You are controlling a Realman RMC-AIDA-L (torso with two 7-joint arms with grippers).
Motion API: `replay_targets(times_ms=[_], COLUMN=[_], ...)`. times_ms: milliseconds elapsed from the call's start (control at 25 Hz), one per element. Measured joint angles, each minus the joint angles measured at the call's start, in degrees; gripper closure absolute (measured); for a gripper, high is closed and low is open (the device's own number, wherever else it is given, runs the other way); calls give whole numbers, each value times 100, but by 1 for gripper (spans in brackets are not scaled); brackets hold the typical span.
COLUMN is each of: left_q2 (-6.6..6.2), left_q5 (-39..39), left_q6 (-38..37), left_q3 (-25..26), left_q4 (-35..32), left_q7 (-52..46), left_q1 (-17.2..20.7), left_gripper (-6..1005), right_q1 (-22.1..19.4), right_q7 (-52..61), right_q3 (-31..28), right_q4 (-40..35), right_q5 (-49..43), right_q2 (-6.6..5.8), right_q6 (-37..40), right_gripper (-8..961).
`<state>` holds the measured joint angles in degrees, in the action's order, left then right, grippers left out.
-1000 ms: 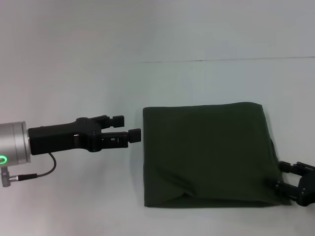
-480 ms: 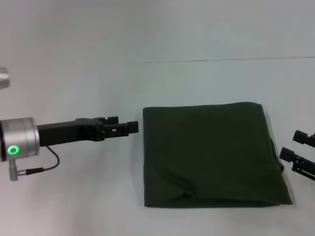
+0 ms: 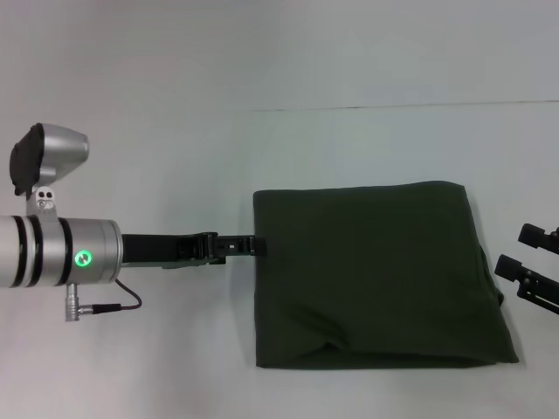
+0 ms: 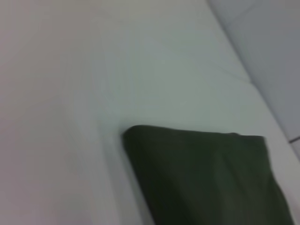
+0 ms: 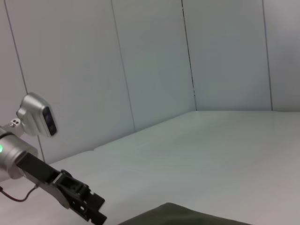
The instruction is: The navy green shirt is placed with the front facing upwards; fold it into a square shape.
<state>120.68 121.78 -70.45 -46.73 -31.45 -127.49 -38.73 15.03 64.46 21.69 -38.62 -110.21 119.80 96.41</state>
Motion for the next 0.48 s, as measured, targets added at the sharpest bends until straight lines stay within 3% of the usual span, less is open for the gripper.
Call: replay_targets(times_ms=[480], left_q2=[87], left_q5=[128], left_q6=[417], left_q3=[-89], left_q4=[433], left_q7=[-265], left_q1=[-305], left_gripper=[89], right_q1=[98], right_q7=[12], right_q3=[-5], right_q4=[-6], right_q5=[-13], right_q2=[-13], right_q6=[5], right_gripper=[269])
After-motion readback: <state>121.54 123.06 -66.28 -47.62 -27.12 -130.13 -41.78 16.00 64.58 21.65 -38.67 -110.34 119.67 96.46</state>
